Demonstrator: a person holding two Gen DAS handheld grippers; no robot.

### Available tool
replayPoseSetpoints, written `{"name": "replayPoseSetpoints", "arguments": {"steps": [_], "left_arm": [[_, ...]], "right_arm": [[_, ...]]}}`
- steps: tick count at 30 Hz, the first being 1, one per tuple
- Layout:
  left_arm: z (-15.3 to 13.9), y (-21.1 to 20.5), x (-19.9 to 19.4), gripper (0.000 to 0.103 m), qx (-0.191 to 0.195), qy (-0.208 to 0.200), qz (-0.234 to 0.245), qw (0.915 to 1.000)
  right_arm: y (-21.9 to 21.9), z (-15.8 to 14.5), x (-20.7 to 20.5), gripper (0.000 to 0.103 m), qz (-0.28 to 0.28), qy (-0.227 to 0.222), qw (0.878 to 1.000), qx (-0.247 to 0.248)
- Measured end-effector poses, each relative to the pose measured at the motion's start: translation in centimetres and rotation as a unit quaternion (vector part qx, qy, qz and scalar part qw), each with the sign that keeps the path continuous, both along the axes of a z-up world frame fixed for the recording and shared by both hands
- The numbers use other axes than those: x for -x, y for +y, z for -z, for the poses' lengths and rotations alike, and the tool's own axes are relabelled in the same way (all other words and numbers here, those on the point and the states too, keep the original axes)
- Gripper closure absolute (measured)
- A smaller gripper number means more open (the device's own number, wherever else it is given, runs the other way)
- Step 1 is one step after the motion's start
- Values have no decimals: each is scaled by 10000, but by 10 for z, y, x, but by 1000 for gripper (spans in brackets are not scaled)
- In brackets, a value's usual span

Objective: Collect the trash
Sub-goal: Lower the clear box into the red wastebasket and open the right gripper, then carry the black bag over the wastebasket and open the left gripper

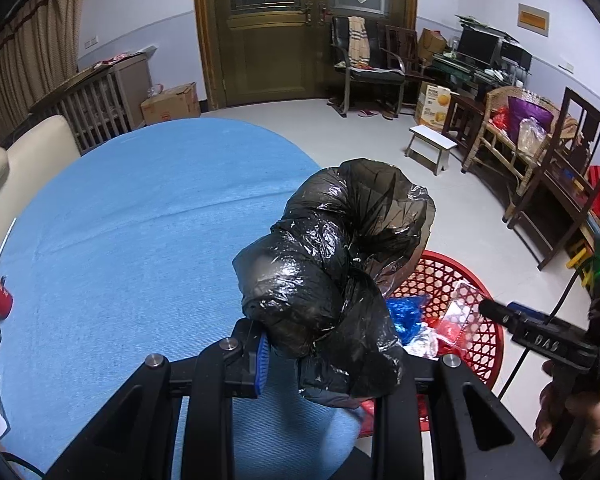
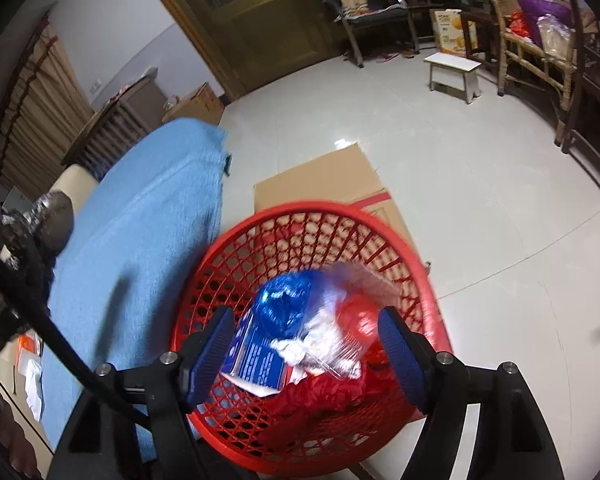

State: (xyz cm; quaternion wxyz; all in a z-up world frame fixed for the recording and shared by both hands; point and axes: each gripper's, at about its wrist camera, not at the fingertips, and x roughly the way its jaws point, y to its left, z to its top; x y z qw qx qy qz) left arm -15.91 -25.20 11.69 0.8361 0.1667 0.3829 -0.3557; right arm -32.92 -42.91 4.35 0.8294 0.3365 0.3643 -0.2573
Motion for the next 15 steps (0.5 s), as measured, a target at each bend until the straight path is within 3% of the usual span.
{"name": "replayPoseSetpoints", "arguments": {"steps": [15], "left_arm": [[19,-57,34,74,-225,230,619,9976]], "right_arm": [[-36,-51,50,26,665,-659,9954,191]]}}
